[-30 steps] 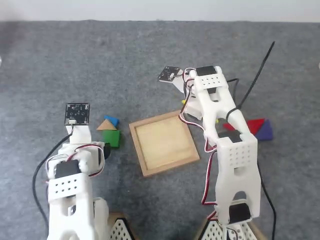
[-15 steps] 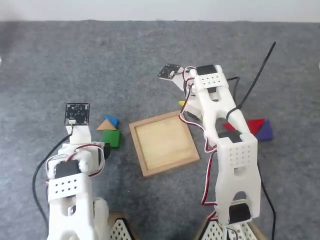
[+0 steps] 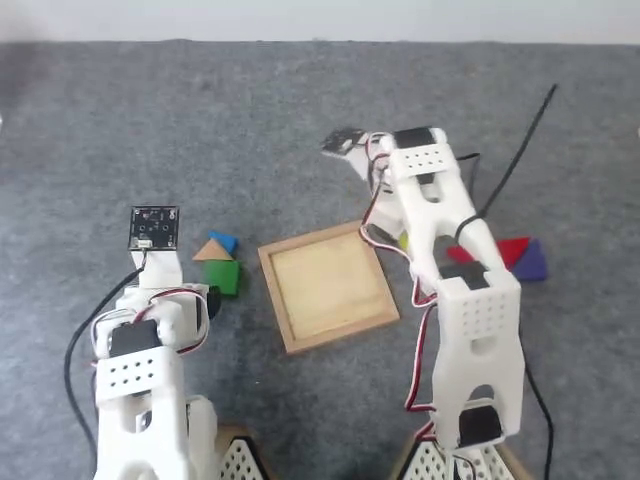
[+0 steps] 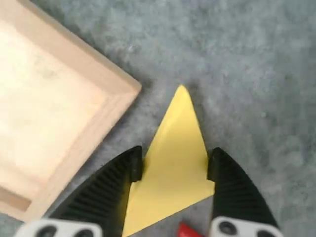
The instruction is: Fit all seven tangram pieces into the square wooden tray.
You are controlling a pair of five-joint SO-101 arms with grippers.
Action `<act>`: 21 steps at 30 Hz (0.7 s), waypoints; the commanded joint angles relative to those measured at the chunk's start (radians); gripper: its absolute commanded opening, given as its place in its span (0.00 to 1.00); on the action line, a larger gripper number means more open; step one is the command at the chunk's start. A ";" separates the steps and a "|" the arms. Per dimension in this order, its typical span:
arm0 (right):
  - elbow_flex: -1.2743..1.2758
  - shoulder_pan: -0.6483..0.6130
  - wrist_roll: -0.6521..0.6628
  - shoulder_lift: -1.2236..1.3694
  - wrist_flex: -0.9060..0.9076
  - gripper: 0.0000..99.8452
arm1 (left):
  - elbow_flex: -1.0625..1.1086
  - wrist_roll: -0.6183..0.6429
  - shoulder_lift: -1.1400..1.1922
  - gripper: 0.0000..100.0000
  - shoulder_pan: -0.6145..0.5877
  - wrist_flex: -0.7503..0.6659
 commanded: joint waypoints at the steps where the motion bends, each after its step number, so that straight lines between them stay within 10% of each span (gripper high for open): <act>1: -0.014 0.054 -0.077 -0.073 0.015 0.20 | -0.010 -0.012 -0.028 0.25 0.002 -0.015; 21: 0.052 0.183 -0.364 -0.024 0.001 0.31 | -0.010 -0.015 -0.028 0.25 0.002 -0.015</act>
